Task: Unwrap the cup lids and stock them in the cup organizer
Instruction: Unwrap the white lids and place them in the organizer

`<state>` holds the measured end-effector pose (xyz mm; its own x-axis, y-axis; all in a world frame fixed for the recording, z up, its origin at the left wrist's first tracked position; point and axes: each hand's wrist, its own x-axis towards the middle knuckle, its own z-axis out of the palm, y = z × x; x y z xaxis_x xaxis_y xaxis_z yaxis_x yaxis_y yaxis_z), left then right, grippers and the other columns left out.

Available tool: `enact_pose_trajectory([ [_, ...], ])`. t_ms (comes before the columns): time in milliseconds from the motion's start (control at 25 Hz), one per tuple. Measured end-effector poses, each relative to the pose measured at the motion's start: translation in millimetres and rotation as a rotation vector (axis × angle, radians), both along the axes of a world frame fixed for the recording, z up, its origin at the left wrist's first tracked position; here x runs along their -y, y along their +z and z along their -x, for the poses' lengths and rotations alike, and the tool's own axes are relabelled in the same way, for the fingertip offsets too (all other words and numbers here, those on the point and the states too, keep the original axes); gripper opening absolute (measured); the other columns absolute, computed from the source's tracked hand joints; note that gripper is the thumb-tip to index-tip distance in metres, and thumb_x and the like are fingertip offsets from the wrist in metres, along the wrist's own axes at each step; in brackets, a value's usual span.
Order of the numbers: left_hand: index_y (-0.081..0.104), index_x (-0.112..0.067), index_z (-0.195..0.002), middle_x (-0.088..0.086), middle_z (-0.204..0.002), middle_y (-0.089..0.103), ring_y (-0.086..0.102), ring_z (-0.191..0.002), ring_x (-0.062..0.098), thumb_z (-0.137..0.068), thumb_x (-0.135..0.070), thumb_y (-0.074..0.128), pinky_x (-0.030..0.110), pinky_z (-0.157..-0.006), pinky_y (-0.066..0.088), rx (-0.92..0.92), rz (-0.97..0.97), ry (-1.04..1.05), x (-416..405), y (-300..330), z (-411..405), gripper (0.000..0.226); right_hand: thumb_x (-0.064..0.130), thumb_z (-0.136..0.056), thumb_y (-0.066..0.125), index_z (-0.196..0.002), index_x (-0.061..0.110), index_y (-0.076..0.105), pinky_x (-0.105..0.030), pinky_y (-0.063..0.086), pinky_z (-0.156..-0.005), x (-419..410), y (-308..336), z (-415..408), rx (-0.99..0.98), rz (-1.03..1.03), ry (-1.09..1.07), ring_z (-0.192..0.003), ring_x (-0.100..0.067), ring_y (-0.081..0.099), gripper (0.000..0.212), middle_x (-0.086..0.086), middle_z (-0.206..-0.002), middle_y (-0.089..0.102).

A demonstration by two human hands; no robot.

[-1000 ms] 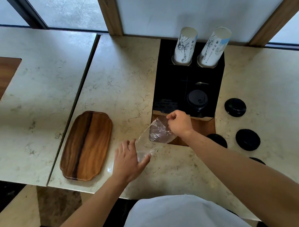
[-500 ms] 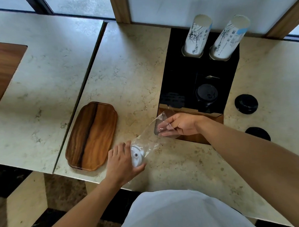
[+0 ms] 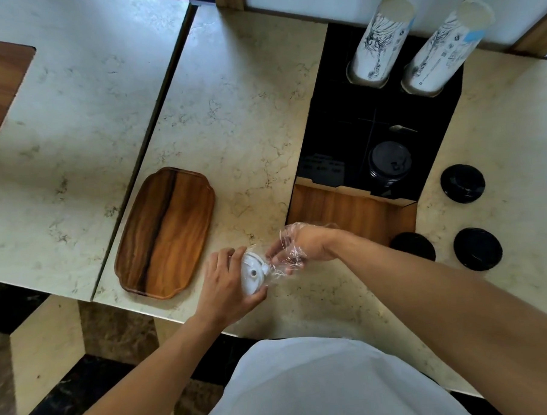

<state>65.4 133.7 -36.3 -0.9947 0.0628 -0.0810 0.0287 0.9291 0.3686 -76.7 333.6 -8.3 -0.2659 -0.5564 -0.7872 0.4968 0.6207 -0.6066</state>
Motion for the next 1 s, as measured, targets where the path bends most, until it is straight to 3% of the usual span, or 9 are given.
enact_pose_trajectory([
  [120, 0.052, -0.002, -0.133, 0.015, -0.118, 0.054, 0.052, -0.106, 0.031, -0.075, -0.063, 0.072, 0.044, -0.089, 0.048, -0.001, -0.033, 0.038, -5, -1, -1, 0.087, 0.02, -0.098, 0.068, -0.105, -0.009, 0.071, -0.02, 0.042, -0.043, -1, -5, -3, -0.142, -0.034, 0.0, -0.058, -0.019, 0.062, 0.03, -0.023, -0.1, 0.076],
  [240, 0.05, -0.005, -0.134, 0.013, -0.119, 0.053, 0.051, -0.106, 0.031, -0.074, -0.062, 0.071, 0.048, -0.087, 0.049, 0.008, -0.039, 0.059, -8, 0, -1, 0.085, 0.05, -0.1, 0.055, -0.103, 0.019, 0.077, -0.018, 0.043, -0.046, -5, 8, 1, -0.05, 0.032, 0.013, -0.053, -0.013, 0.056, 0.038, -0.002, -0.102, 0.08],
  [320, 0.049, -0.007, -0.134, 0.012, -0.12, 0.053, 0.051, -0.106, 0.03, -0.074, -0.064, 0.069, 0.048, -0.087, 0.048, 0.009, -0.036, 0.064, -9, 1, -1, 0.086, 0.065, -0.098, 0.046, -0.112, 0.03, 0.076, -0.018, 0.043, -0.051, -7, 13, 3, -0.096, 0.014, 0.116, -0.052, -0.01, 0.051, 0.049, 0.005, -0.079, 0.076],
  [360, 0.048, -0.008, -0.134, 0.012, -0.12, 0.054, 0.051, -0.106, 0.03, -0.074, -0.065, 0.069, 0.048, -0.086, 0.047, 0.009, -0.033, 0.064, -11, 2, -1, 0.086, 0.061, -0.1, 0.046, -0.119, 0.031, 0.074, -0.02, 0.042, -0.052, -6, 12, 3, -0.121, 0.001, 0.145, -0.05, -0.009, 0.049, 0.045, 0.006, -0.066, 0.069],
  [440, 0.048, -0.01, -0.133, 0.011, -0.12, 0.054, 0.052, -0.106, 0.03, -0.073, -0.066, 0.069, 0.046, -0.085, 0.046, -0.005, -0.037, 0.07, -13, 3, -2, 0.085, 0.026, -0.104, 0.056, -0.128, 0.024, 0.069, -0.021, 0.041, -0.045, -3, 11, 2, -0.086, 0.035, 0.134, -0.045, -0.006, 0.048, 0.028, 0.006, -0.058, 0.062],
  [520, 0.048, -0.01, -0.133, 0.011, -0.119, 0.054, 0.052, -0.106, 0.03, -0.072, -0.065, 0.07, 0.045, -0.084, 0.045, -0.017, -0.042, 0.077, -15, 2, -2, 0.084, -0.002, -0.097, 0.056, -0.125, 0.014, 0.07, -0.02, 0.04, -0.04, 1, 13, 0, -0.052, 0.061, 0.123, -0.044, -0.006, 0.049, 0.035, 0.008, -0.059, 0.063],
  [640, 0.048, -0.01, -0.134, 0.01, -0.121, 0.053, 0.05, -0.106, 0.028, -0.071, -0.062, 0.07, 0.044, -0.084, 0.044, -0.025, -0.046, 0.069, -16, 2, -4, 0.084, 0.01, -0.095, 0.071, -0.117, 0.004, 0.071, -0.02, 0.04, -0.04, 7, 18, 0, -0.019, 0.053, 0.098, -0.046, -0.008, 0.049, 0.023, -0.002, -0.066, 0.063],
  [760, 0.049, -0.007, -0.133, 0.012, -0.12, 0.054, 0.051, -0.106, 0.028, -0.071, -0.058, 0.071, 0.044, -0.085, 0.047, -0.047, -0.065, 0.051, -20, 4, -5, 0.083, 0.029, -0.087, 0.081, -0.103, 0.0, 0.074, -0.023, 0.041, -0.043, 15, 15, 0, -0.138, -0.041, 0.224, -0.047, -0.014, 0.048, 0.034, -0.014, -0.073, 0.062],
  [1000, 0.051, -0.003, -0.13, 0.016, -0.117, 0.057, 0.053, -0.104, 0.031, -0.071, -0.052, 0.074, 0.043, -0.087, 0.05, -0.086, -0.12, 0.068, -27, 8, -5, 0.081, 0.044, -0.083, 0.082, -0.092, 0.005, 0.075, -0.03, 0.04, -0.052, 20, 11, -11, -0.117, -0.074, 0.196, -0.048, -0.019, 0.05, 0.04, -0.008, -0.057, 0.061],
])
